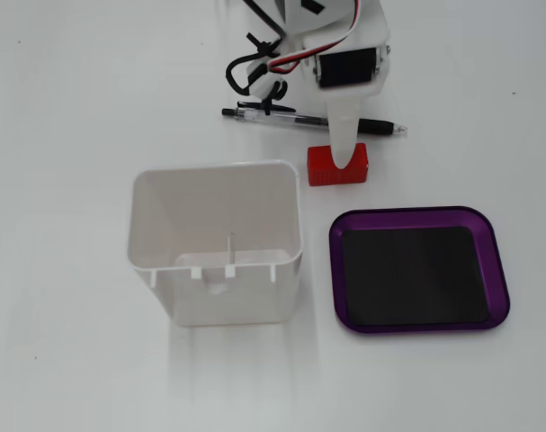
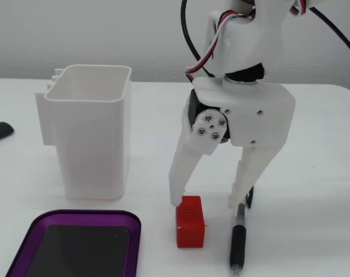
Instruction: Pick up the cube and place it in the box.
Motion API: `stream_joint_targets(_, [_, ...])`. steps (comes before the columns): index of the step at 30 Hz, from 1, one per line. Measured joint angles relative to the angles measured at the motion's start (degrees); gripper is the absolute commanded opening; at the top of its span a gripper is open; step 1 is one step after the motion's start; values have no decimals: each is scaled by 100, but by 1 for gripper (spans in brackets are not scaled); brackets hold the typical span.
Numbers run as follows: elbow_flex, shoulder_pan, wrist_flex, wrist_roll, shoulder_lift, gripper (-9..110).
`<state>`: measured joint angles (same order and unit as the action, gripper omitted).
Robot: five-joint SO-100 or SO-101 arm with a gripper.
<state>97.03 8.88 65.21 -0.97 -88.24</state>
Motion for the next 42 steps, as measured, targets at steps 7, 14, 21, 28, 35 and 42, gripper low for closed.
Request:
stream_joint_targets(7, [0, -9, -466, 0, 9, 21])
stream_joint_targets(14, [0, -9, -527, 0, 9, 21])
stream_joint_targets(21, [448, -18, -914, 0, 9, 21])
stream_joint_targets(28, [765, -18, -1283, 26, 9, 21])
stream_joint_targets(35, [765, -18, -1371, 167, 9, 0])
stream_joint_targets(42, [765, -9, -1450, 369, 9, -1])
